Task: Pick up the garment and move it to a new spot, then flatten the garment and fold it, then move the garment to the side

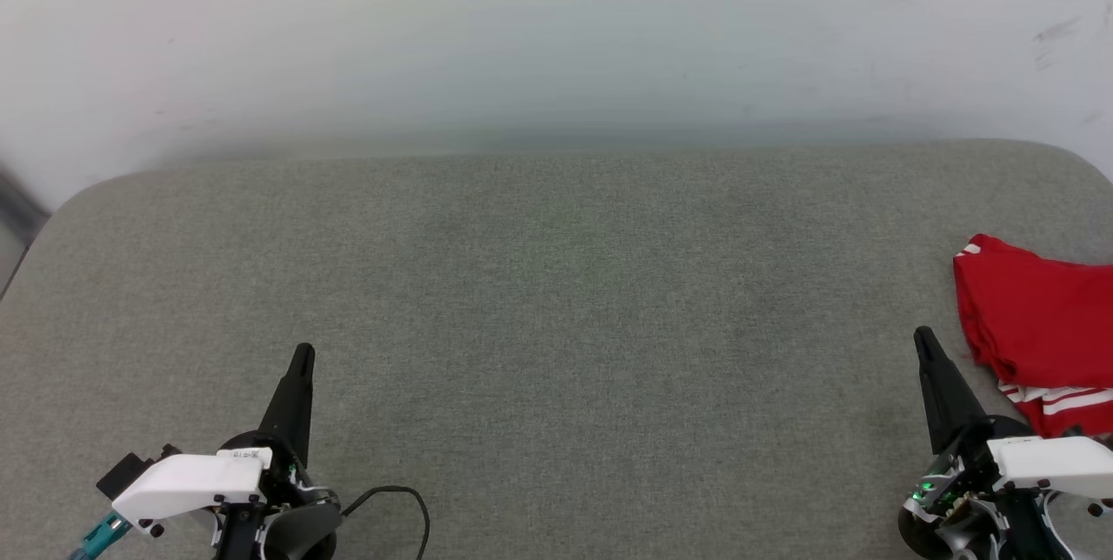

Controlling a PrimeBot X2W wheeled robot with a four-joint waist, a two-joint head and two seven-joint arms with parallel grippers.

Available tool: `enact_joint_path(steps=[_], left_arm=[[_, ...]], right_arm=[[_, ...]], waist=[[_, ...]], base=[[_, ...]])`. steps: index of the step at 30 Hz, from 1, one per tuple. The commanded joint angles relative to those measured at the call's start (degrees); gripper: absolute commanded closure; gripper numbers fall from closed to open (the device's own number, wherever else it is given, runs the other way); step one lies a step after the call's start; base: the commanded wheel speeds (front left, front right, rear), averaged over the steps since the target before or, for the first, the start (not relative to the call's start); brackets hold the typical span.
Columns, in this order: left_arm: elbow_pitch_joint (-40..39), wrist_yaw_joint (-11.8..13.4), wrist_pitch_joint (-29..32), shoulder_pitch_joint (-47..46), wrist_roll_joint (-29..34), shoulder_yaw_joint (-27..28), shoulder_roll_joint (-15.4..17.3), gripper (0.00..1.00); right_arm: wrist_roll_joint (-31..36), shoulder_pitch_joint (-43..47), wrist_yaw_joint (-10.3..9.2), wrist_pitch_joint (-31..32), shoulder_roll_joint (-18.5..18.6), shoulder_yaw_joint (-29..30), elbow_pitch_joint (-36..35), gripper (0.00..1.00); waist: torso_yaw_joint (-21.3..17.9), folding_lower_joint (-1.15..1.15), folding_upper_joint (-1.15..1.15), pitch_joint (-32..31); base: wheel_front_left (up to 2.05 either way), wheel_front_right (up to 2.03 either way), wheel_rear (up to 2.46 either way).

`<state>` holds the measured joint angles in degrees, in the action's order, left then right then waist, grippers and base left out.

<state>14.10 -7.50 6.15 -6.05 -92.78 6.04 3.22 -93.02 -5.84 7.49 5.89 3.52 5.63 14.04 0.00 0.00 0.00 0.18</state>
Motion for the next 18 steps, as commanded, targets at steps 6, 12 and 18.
enact_joint_path(steps=[6,12,18], left_arm=[[0.0,-0.1,0.1,-0.4,0.0,0.2,0.0,1.00],[0.0,-0.1,0.2,-0.4,0.1,0.2,0.0,1.00],[0.0,-0.1,0.2,-0.4,0.1,0.3,-0.1,1.00]], right_arm=[[-0.1,-0.7,0.00,0.2,-0.1,0.2,0.0,1.00],[0.0,-0.7,0.00,0.3,-0.2,0.2,0.0,1.00],[0.1,-0.7,0.00,0.2,-0.2,0.3,0.0,1.00]], waist=[[0.0,0.00,0.00,0.0],[0.0,0.00,0.00,0.0],[0.0,0.00,0.00,0.0]], base=[[0.00,0.00,0.00],[0.00,0.00,0.00],[0.00,0.00,0.00]])
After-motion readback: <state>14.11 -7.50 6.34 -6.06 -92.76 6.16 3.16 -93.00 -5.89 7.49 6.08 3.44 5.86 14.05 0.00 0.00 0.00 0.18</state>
